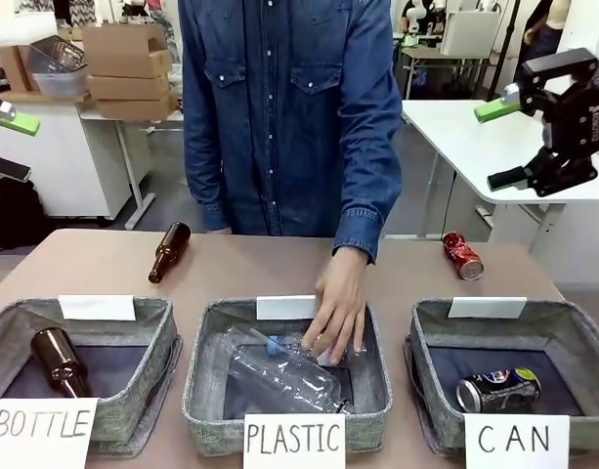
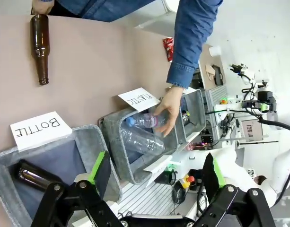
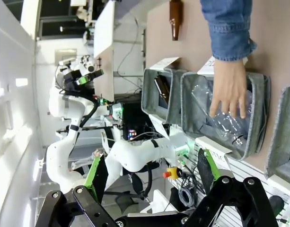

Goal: Sort the can waste into the basket.
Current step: Pick up the can waste from the table and place it in the right Fabric basket.

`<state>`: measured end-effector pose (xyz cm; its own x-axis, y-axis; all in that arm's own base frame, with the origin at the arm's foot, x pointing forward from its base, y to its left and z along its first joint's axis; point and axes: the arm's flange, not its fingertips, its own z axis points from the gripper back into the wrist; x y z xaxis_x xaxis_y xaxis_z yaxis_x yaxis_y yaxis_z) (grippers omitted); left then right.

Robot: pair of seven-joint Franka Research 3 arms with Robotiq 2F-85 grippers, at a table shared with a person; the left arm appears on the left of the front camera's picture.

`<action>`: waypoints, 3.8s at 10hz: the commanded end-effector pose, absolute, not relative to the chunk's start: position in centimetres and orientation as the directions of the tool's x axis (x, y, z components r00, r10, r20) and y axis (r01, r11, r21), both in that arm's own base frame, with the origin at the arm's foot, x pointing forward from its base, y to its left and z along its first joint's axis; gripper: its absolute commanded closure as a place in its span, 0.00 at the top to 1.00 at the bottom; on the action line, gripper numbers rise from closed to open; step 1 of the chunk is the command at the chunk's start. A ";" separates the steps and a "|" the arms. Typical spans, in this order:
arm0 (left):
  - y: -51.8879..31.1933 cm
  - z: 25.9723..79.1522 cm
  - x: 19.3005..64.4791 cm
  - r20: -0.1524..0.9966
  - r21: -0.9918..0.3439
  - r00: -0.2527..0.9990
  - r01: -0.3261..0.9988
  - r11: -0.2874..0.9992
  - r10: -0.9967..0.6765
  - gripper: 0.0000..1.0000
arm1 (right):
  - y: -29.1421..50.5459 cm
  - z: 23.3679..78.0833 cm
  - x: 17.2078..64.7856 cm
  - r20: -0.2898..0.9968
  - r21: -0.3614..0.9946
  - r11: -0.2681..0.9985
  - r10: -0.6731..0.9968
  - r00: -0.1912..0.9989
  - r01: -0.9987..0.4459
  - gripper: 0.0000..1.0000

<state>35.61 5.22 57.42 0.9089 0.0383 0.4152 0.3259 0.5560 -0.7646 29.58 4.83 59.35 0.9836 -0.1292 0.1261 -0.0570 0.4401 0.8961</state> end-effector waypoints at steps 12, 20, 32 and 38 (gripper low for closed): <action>5.3 57.5 35.6 0.422 -0.762 0.906 0.340 0.551 0.024 1.00 | 3.1 53.1 39.5 0.388 0.106 0.989 0.053 0.920 -0.102 1.00; 5.3 57.5 35.6 0.422 -0.762 0.906 0.340 0.551 0.024 1.00 | -1.3 38.5 58.5 0.282 0.050 0.997 -0.062 0.957 0.050 1.00; 5.3 57.5 35.6 0.422 -0.762 0.906 0.340 0.551 0.024 1.00 | -1.5 30.6 61.4 0.211 0.078 0.996 -0.055 0.976 0.039 0.00; 5.3 57.5 35.6 0.422 -0.762 0.906 0.340 0.551 0.024 1.00 | -1.3 30.5 61.2 0.196 0.078 0.997 -0.033 0.980 0.018 0.08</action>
